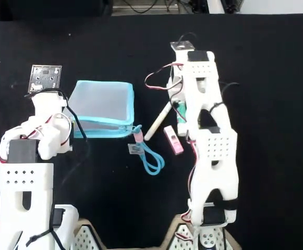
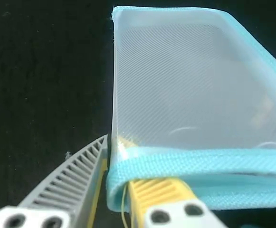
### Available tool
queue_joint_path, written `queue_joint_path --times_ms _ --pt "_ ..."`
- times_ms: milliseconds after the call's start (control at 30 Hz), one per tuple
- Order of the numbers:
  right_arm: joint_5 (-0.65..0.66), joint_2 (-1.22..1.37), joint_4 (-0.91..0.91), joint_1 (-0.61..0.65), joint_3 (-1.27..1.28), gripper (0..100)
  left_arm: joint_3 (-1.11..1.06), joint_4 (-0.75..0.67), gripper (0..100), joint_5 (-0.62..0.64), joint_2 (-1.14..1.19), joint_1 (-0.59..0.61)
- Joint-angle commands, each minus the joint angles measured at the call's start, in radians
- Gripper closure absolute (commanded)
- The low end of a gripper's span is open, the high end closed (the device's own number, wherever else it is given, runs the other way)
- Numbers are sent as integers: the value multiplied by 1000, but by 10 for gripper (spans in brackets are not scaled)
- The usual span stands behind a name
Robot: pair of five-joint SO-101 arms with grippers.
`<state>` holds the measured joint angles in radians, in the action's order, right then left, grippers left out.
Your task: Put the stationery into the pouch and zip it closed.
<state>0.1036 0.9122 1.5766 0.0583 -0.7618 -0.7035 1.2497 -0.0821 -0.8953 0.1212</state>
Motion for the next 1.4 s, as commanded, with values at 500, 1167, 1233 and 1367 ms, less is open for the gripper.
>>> queue_joint_path --times_ms 500,1167,1233,1367 --pt "0 223 135 -15 -409 881 8 -11 970 12 -8 12" --pt "80 -346 186 -149 21 988 8 -11 970 12 -8 12" --pt "129 -440 183 -204 136 988 8 -9 970 12 -8 12" --pt "230 -570 130 -328 354 988 8 -11 970 12 -8 12"
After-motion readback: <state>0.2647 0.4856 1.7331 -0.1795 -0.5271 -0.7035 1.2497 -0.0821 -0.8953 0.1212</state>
